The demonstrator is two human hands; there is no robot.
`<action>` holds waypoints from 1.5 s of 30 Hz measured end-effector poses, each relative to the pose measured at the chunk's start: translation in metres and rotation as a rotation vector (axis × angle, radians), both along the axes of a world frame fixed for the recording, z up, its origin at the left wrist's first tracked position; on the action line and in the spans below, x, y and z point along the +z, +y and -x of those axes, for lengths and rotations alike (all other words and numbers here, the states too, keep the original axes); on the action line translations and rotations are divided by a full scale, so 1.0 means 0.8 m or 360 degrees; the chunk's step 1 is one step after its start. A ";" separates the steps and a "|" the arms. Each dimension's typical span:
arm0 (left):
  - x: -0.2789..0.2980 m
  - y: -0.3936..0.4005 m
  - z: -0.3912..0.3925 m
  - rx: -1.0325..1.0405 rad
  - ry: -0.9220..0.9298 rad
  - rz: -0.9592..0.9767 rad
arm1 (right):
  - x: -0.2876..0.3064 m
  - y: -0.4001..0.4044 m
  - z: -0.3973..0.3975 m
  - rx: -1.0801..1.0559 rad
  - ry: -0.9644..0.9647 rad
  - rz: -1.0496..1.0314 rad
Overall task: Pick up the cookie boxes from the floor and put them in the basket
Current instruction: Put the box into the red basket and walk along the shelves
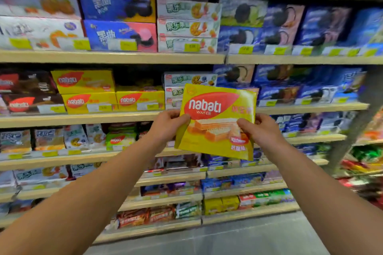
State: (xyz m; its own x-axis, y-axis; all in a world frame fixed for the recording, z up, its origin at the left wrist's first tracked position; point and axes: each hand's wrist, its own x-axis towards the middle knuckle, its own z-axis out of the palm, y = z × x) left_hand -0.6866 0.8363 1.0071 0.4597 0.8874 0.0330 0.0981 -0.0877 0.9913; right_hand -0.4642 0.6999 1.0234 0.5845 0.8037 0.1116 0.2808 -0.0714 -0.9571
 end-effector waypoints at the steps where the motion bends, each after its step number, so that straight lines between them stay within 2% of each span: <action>1: 0.007 -0.014 -0.018 -0.0020 -0.0021 0.0001 | 0.008 -0.016 -0.016 -0.0022 -0.0033 -0.0013; 9: 0.024 -0.116 -0.161 -0.0129 -0.0085 0.0005 | 0.034 -0.131 -0.147 -0.0150 -0.0090 -0.0050; 18: -0.003 -0.161 -0.343 -0.0333 0.0017 0.0028 | -0.010 -0.217 -0.300 -0.0415 -0.0019 -0.0050; 25: -0.046 -0.157 -0.535 -0.0587 0.0029 0.0116 | -0.043 -0.243 -0.461 -0.0671 -0.0002 0.0061; 34: -0.069 -0.159 -0.786 -0.0970 0.0200 0.0180 | -0.075 -0.278 -0.647 -0.1024 0.0174 0.0004; 45: -0.151 -0.233 -1.075 -0.1041 0.0417 0.0297 | -0.166 -0.364 -0.918 -0.1134 0.0197 0.0160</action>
